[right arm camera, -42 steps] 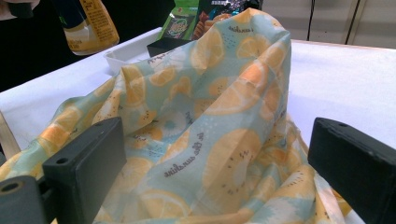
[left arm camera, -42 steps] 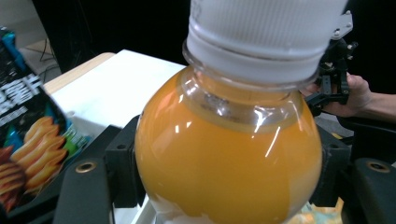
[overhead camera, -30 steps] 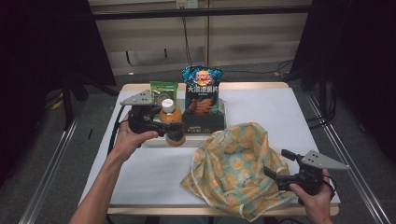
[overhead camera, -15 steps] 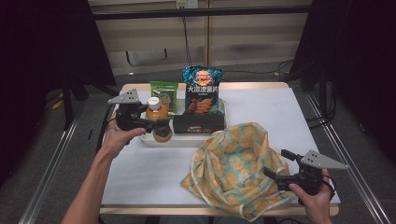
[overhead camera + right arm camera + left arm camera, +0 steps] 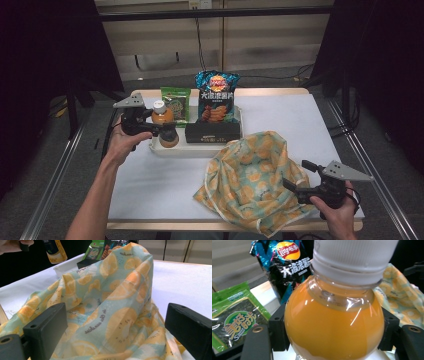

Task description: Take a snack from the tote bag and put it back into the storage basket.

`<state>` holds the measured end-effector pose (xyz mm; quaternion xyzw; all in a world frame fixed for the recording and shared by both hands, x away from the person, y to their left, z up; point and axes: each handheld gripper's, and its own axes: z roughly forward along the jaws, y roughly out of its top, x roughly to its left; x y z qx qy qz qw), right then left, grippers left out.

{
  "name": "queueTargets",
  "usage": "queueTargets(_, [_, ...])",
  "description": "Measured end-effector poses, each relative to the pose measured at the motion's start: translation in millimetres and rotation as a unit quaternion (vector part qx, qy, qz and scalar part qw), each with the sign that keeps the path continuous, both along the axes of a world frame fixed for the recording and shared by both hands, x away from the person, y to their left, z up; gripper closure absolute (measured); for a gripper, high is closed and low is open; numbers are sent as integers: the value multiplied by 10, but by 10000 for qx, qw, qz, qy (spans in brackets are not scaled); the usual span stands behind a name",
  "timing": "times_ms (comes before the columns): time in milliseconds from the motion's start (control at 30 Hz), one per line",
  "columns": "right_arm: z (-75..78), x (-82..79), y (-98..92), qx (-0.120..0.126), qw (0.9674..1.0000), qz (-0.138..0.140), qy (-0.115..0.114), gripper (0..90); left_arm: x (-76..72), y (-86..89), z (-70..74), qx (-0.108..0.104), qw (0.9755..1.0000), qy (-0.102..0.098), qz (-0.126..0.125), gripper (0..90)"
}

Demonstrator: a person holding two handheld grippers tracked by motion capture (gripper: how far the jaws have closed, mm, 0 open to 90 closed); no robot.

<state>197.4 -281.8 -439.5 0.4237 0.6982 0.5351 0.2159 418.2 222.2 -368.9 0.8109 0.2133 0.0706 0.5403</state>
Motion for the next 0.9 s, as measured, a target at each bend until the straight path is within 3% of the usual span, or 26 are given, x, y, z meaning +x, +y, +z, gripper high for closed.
queueTargets(167, [1, -3, 0, -3, 10000, -7, 3, 39, 107, 38, -70, 83, 9999, 63, 122, 302])
queueTargets(267, [0, -1, -3, -9, 10000, -11, 1, 39, 152, 67, -145, -88, 9996, 184, 193, 303])
queueTargets(433, [-3, -2, 6, -24, 10000, 13, 36, 39, 188, 55, -206, 129, 9995, 149, 244, 303])
queueTargets(567, [-5, 4, 5, -24, 10000, 4, 41, 39, 210, 45, -223, 67, 9995, 110, 280, 302])
queueTargets(900, [-10, 8, 6, -8, 10000, 13, 65, 39, 329, 30, -348, 319, 9986, 151, 399, 302])
